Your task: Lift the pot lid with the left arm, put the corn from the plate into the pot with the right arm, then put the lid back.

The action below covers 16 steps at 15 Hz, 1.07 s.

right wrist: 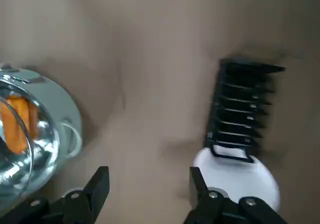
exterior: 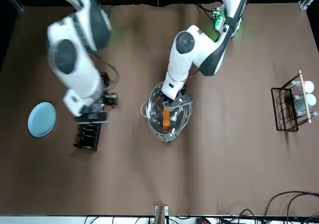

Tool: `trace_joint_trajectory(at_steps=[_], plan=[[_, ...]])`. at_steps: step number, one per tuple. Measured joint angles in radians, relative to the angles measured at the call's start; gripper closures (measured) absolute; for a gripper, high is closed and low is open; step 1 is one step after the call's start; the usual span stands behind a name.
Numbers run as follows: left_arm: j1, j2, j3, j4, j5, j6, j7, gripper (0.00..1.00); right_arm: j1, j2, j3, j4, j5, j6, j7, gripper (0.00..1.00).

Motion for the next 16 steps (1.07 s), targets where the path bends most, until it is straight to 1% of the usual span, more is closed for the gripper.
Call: trace_joint_trajectory(at_steps=[2,3,6,7,8,10,11,16], plan=[[-0.021,0.017,0.001,0.010,0.000,0.000,-0.002,0.49,-0.089,-0.071,-0.001,-0.034,0.039,-0.031,-0.105,0.26],[-0.031,0.029,0.003,0.016,0.000,0.000,-0.002,0.49,-0.175,-0.167,-0.001,-0.101,0.068,-0.040,-0.185,0.19],[-0.032,0.044,0.006,0.021,0.015,0.000,-0.002,0.49,-0.264,-0.315,-0.001,-0.226,0.079,-0.048,-0.323,0.19],[-0.033,0.049,0.006,0.021,0.032,0.000,-0.005,0.49,-0.285,-0.354,-0.001,-0.267,0.080,-0.050,-0.369,0.16],[-0.035,0.054,0.006,0.023,0.052,0.000,-0.021,0.49,-0.300,-0.385,-0.002,-0.302,0.081,-0.052,-0.401,0.09],[-0.041,0.057,0.007,0.024,0.089,0.000,-0.059,0.49,-0.311,-0.421,-0.002,-0.341,0.081,-0.055,-0.423,0.07],[-0.043,0.060,0.007,0.024,0.097,0.000,-0.067,0.49,-0.311,-0.429,-0.002,-0.351,0.081,-0.056,-0.425,0.02],[-0.043,0.063,0.010,0.028,0.099,0.001,-0.070,0.49,-0.315,-0.445,-0.002,-0.359,0.080,-0.083,-0.426,0.01]])
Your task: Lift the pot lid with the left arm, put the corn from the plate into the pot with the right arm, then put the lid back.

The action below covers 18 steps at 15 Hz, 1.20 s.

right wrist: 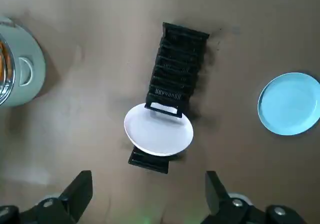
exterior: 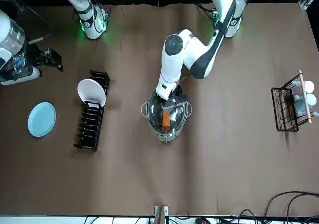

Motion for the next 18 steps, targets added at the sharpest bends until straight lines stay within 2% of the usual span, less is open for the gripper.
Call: trace_joint_trajectory(at_steps=[8,11,18], plan=[[0.000,0.003,0.007,0.003,0.003,0.015,-0.019,0.49,-0.037,-0.048,-0.005,-0.071,0.000,0.026,-0.005,0.00],[-0.001,0.017,0.011,0.024,0.003,0.063,-0.023,0.49,-0.044,-0.048,-0.005,-0.076,0.000,0.071,-0.005,0.00],[-0.041,0.043,0.033,0.043,0.015,0.071,-0.027,0.49,-0.057,-0.048,-0.005,-0.077,0.000,0.105,-0.006,0.00]])
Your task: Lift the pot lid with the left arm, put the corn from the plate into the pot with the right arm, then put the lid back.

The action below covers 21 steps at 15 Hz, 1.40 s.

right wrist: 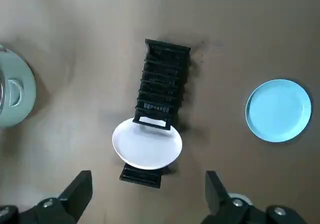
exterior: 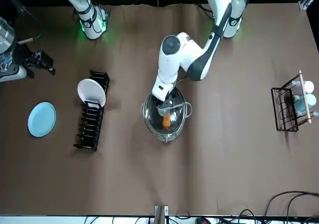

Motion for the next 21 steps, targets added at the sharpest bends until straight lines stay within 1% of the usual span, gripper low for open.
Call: trace_joint_trajectory(at_steps=[4,10,14,16,18,21], plan=[[-0.002,0.000,0.000,0.003,0.013,-0.016,-0.001,0.49,0.000,0.000,0.000,0.000,0.000,0.012,0.000,0.00],[-0.002,-0.001,-0.001,0.008,0.013,-0.048,-0.006,0.49,0.000,-0.001,0.003,-0.001,0.000,-0.004,-0.002,0.00],[-0.002,-0.002,-0.002,0.009,0.013,-0.055,-0.007,0.49,0.000,-0.018,0.011,0.001,0.000,-0.055,-0.004,0.00],[-0.002,-0.002,-0.002,0.011,0.013,-0.062,-0.007,0.49,0.000,-0.037,0.012,0.002,0.000,-0.074,-0.004,0.00],[-0.002,-0.003,-0.001,0.017,0.013,-0.093,-0.007,0.49,0.002,-0.064,0.018,0.002,0.000,-0.121,-0.006,0.00],[0.000,-0.003,-0.001,0.017,0.013,-0.099,-0.007,0.49,0.008,-0.068,0.024,0.001,0.000,-0.127,-0.006,0.00]])
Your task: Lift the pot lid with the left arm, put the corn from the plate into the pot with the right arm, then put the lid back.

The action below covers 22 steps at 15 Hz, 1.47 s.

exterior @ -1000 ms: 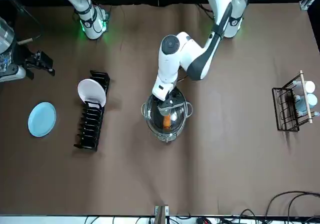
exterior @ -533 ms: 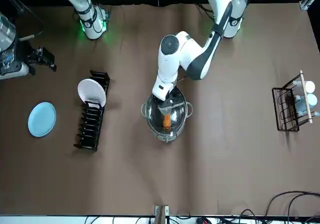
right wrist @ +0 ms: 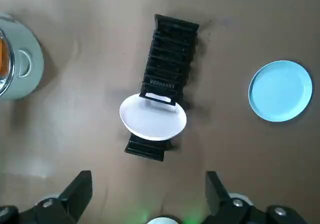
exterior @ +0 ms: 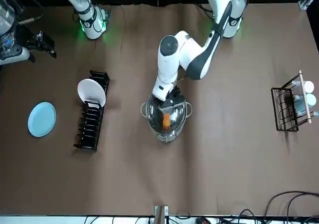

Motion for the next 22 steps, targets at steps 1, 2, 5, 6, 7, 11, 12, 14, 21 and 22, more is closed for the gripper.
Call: trace_joint_trajectory(at_steps=[1,2,5,6,7,11,12,14,21,22], plan=[[0.000,0.000,0.000,0.000,0.000,-0.001,0.000,0.49,0.001,0.000,0.000,0.000,0.000,0.000,0.000,0.00],[0.000,0.000,0.000,0.000,0.000,-0.003,0.000,0.49,0.000,0.000,0.000,0.000,0.000,0.000,0.000,0.00],[-0.002,0.002,-0.001,0.000,0.000,-0.003,-0.001,0.49,0.000,0.001,0.000,-0.001,0.000,0.000,-0.001,0.00],[-0.002,0.002,-0.001,0.000,0.000,-0.004,-0.002,0.49,0.000,0.002,-0.001,-0.001,0.000,0.001,-0.001,0.00],[-0.002,0.002,-0.001,0.000,-0.002,-0.004,-0.005,0.49,0.000,0.004,-0.001,-0.001,0.000,0.004,-0.001,0.00],[-0.002,0.002,-0.002,0.000,-0.017,-0.006,-0.016,0.49,-0.001,0.006,-0.005,-0.002,0.000,0.034,-0.002,0.00],[-0.002,0.002,-0.002,0.000,-0.024,-0.008,-0.016,0.49,-0.001,0.006,-0.005,-0.002,0.000,0.042,-0.002,0.00],[-0.002,0.002,-0.001,0.000,-0.031,-0.009,-0.016,0.49,-0.001,0.008,-0.005,-0.003,-0.001,0.065,-0.002,0.00],[-0.001,0.000,-0.001,0.007,-0.042,-0.007,-0.017,0.27,-0.009,0.031,-0.014,-0.009,-0.001,0.107,-0.002,0.00],[0.000,-0.002,0.000,0.012,-0.042,-0.007,-0.017,0.19,-0.009,0.031,-0.014,-0.009,-0.001,0.108,-0.002,0.00]])
